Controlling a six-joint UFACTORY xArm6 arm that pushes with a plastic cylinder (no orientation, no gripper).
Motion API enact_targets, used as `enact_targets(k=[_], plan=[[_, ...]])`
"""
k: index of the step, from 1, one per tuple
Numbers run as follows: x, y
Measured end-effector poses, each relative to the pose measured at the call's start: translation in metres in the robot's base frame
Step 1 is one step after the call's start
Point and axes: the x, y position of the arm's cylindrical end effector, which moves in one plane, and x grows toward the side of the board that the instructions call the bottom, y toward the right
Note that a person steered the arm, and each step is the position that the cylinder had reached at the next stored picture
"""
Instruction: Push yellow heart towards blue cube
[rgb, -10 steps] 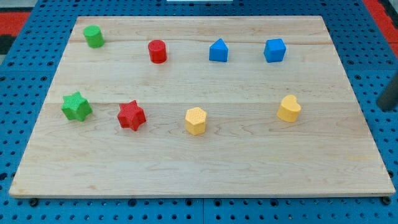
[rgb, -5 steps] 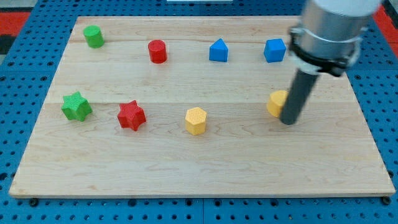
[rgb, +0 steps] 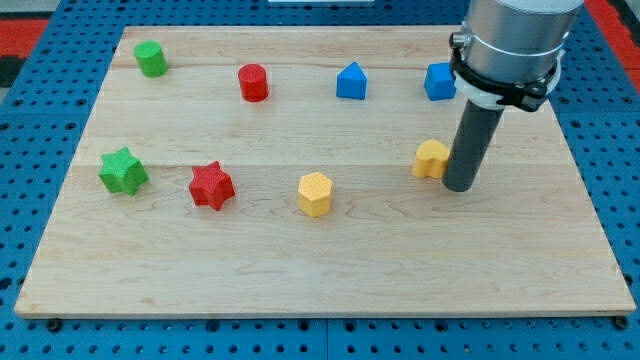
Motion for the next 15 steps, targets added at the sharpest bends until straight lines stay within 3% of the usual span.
enact_targets(k=[2,4,6,8,13,15], plan=[[-0.016,0.074],[-0.041,0.047],[-0.008,0.026],[-0.012,-0.037],[-0.093,-0.047],[-0.091,0.058]])
